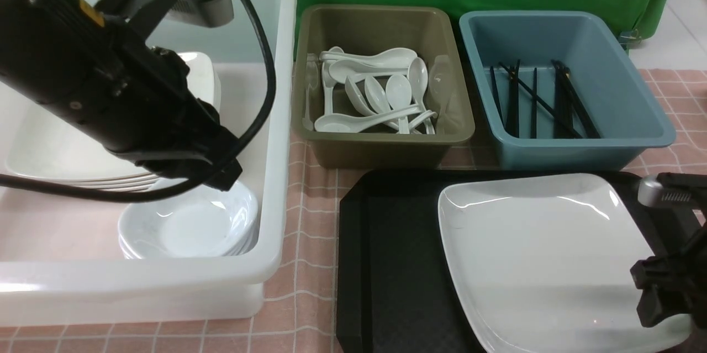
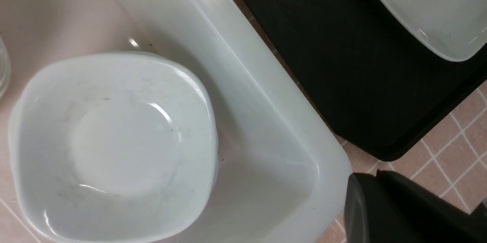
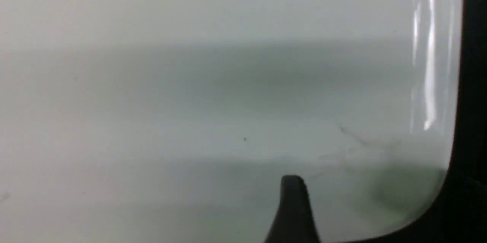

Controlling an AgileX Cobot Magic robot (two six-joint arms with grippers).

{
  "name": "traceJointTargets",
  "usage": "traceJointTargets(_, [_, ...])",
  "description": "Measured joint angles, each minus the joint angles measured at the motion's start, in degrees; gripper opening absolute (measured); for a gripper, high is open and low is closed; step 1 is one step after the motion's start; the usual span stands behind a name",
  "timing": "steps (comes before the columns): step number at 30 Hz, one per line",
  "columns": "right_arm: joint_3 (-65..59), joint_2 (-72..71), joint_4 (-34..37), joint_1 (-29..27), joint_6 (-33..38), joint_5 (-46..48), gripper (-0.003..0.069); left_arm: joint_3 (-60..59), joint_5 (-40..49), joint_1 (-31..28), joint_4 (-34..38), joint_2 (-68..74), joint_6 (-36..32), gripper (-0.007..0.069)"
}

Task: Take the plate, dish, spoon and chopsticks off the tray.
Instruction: Use the right arm to grab a plate from the dinner plate

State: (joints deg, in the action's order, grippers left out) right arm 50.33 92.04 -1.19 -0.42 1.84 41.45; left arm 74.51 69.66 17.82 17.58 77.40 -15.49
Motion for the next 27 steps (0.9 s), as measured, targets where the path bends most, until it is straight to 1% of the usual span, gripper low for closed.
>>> traceJointTargets(6, [2.2, 4.4, -1.2, 0.0, 0.06, 0.06, 0.0546, 0.0, 0.0, 0.0, 0.0, 0.0, 0.0, 0.0])
traceJointTargets(12, [3.61, 6.25, -0.55, -0.79, 0.25, -0.18, 0.0546, 0.0, 0.02, 0.0, 0.0, 0.0, 0.0, 0.0])
traceJointTargets(19, [4.08, 6.25, 0.34, -4.31, 2.05, -0.2, 0.0546, 0.0, 0.02, 0.0, -0.05, 0.0, 0.0, 0.0])
traceJointTargets(21, [4.08, 6.25, 2.89, -4.93, 4.84, -0.67, 0.0546, 0.0, 0.02, 0.0, -0.05, 0.0, 0.0, 0.0])
traceJointTargets(24, [4.08, 6.86, 10.73, -5.09, 10.87, -0.87, 0.0546, 0.0, 0.02, 0.0, -0.01, 0.0, 0.0, 0.0])
traceJointTargets(27, [4.08, 8.57, 15.96, -5.09, 13.65, 0.02, 0.0546, 0.0, 0.02, 0.0, -0.01, 0.0, 0.0, 0.0])
